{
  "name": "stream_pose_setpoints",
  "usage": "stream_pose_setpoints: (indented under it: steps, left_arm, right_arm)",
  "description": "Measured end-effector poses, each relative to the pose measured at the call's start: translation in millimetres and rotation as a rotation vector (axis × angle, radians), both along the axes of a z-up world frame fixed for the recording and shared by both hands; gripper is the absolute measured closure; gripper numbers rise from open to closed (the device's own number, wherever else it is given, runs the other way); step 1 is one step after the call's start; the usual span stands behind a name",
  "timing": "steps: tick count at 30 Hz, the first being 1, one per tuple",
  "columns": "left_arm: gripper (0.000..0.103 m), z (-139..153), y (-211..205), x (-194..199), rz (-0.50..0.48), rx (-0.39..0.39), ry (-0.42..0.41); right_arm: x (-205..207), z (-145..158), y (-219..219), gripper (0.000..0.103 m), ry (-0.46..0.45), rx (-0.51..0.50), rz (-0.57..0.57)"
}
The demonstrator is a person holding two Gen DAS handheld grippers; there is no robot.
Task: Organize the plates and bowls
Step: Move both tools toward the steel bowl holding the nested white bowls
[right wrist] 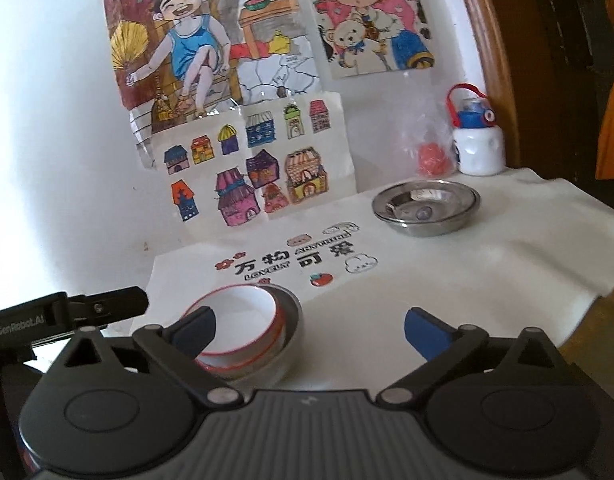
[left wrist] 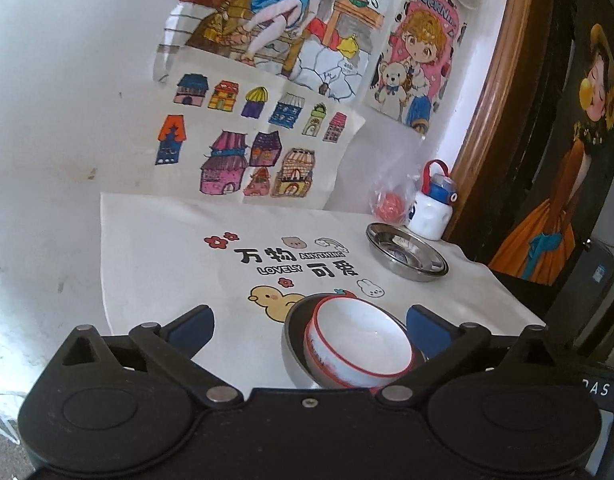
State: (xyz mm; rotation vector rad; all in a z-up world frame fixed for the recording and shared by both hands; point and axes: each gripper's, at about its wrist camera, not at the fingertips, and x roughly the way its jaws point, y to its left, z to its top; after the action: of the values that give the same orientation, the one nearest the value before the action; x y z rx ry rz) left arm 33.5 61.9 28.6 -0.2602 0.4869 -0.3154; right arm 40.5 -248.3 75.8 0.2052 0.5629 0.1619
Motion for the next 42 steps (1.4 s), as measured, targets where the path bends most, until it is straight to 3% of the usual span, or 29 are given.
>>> stream_pose_setpoints:
  steps: [9, 16, 42]
  left_arm:
    - [0.001, -13, 0, -25, 0.051, 0.026, -0.025]
    - [0.001, -28, 1, -37, 0.087, 0.047, -0.004]
    - [0.001, -48, -2, -41, 0.112, 0.080, 0.056]
  right_arm:
    - [-26, -12, -2, 0.000, -0.044, -0.049, -0.042]
    - [-48, -25, 11, 0.000, -0.120, -0.176, -0.070]
    - [-47, -39, 3, 0.000, -0.050, -0.147, -0.100]
